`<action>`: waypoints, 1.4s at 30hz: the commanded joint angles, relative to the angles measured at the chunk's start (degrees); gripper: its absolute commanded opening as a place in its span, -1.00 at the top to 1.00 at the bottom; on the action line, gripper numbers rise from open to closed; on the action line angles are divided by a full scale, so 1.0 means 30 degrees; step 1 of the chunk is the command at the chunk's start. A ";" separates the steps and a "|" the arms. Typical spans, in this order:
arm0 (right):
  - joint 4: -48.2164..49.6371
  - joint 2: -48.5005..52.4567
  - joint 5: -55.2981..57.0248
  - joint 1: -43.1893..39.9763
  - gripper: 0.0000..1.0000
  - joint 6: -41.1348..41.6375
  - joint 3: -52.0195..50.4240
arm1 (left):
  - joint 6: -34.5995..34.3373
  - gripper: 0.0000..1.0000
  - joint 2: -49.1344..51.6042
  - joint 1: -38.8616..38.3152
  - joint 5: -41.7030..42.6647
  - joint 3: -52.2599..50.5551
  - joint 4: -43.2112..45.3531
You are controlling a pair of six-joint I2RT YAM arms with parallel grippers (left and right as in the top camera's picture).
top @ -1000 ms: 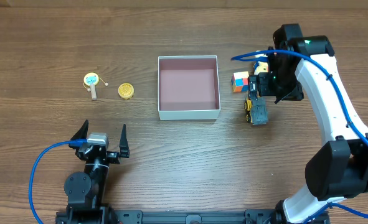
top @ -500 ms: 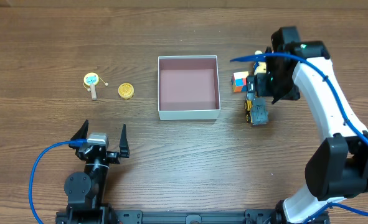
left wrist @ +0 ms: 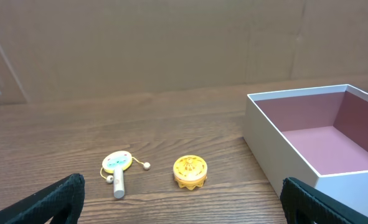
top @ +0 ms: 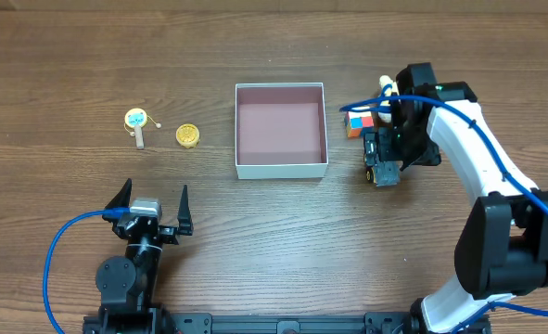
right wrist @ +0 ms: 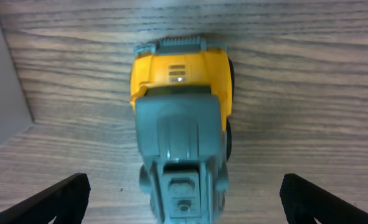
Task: Pack container
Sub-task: 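Lower and close the right gripper on the toy truck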
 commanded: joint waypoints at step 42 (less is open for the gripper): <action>0.2025 0.0707 0.0255 0.0095 -0.66 -0.0597 -0.1858 | -0.0197 -1.00 -0.0168 0.0153 -0.0204 -0.0124 0.0036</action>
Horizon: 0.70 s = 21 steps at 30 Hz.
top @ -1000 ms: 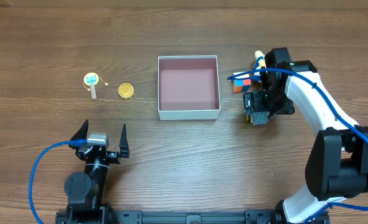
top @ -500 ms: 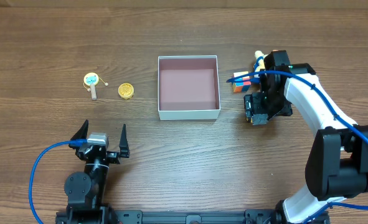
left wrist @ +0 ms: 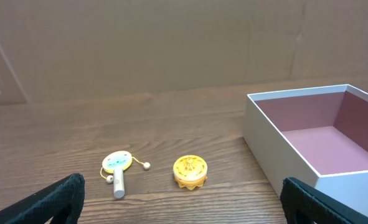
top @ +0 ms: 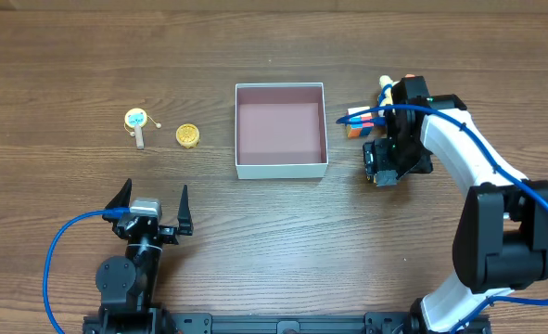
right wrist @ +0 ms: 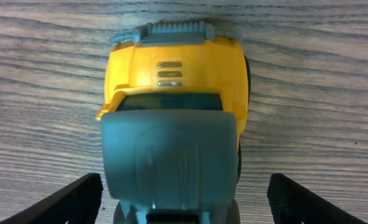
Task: Pack container
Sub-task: 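Lower and close the right gripper on the toy truck, then carry the truck into the white box and release it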
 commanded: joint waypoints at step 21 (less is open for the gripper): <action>0.0248 0.0131 0.0182 0.0095 0.13 -0.0051 0.0306 | -0.0197 -1.00 -0.0168 0.0153 -0.0204 -0.0124 0.0036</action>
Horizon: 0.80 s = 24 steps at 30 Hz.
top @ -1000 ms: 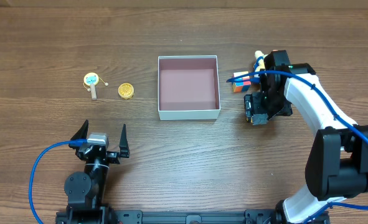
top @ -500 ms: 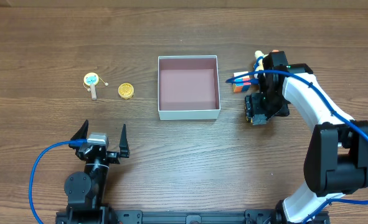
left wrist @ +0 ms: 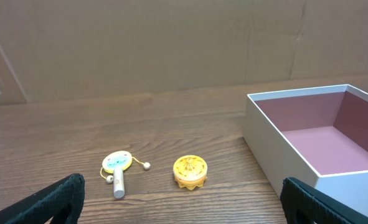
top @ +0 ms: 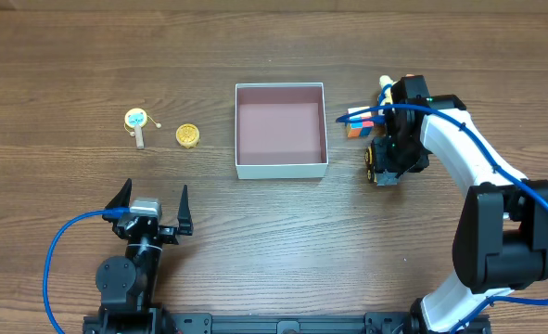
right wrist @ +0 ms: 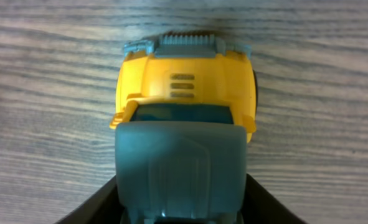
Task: Pack container
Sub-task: 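Carry the truck into the white box and release it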
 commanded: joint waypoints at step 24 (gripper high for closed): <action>-0.7417 0.0117 0.0073 0.5792 0.19 0.4233 1.2670 | -0.0197 -1.00 -0.0168 0.0153 -0.0204 -0.0124 0.0036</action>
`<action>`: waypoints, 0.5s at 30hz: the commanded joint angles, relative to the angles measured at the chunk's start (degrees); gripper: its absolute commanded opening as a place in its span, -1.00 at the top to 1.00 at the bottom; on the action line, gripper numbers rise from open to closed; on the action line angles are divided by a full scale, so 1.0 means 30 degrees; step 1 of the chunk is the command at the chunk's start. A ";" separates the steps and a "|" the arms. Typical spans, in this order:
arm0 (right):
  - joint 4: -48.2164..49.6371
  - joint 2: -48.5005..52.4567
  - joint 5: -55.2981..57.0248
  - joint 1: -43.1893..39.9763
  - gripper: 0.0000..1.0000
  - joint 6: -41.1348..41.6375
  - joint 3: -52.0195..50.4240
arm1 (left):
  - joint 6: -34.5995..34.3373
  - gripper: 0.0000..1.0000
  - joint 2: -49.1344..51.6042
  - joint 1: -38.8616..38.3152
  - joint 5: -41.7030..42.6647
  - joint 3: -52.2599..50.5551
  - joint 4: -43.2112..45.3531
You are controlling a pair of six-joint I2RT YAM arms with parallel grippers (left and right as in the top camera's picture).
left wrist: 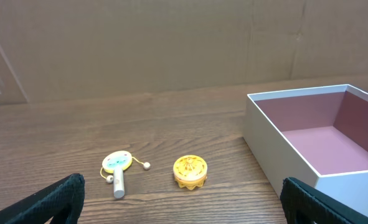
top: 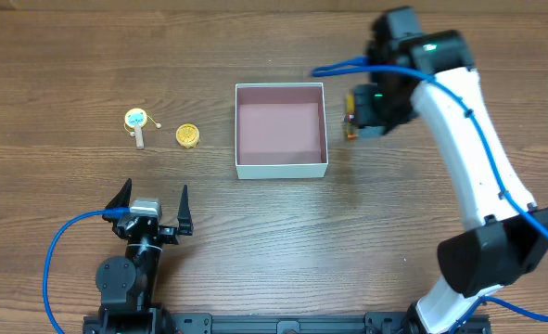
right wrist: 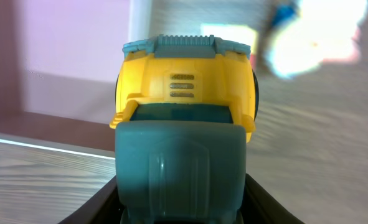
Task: Pack container
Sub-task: 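Carry the truck into the white box and release it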
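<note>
The white box (top: 281, 169) with a pink inside stands open at the table's middle; its near corner shows as a white box wall (left wrist: 264, 155). My right gripper (top: 366, 104) is shut on the yellow and grey toy truck (right wrist: 184, 124) and holds it in the air just right of the box's right wall (right wrist: 47, 144). A small rattle drum (top: 137, 122) and a yellow round toy (top: 188, 135) lie left of the box, the yellow round toy (left wrist: 190, 171) ahead of my left gripper (top: 153, 199), which is open and empty near the front edge.
A coloured block toy (top: 350, 128) lies right of the box, mostly hidden under my right gripper; it shows as a blurred bright patch (right wrist: 314, 37) in the right wrist view. A cardboard wall (left wrist: 171, 43) stands behind the table.
My right gripper, then shut on the truck down on the table right of the box's front corner, now holds it lifted, farther back and closer to the box's right wall. The left arm is unchanged.
My right gripper stood open above the truck on the table, then lower with its fingers either side of the cab. It was then shut on the truck, still on the wood. Now the truck is in the air beside the box. The left arm stayed still throughout.
</note>
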 commanded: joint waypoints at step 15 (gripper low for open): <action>0.1960 0.4029 0.0131 0.4517 0.17 0.4299 0.0648 | -0.0197 -1.00 -0.0168 0.0153 -0.0204 -0.0124 0.0029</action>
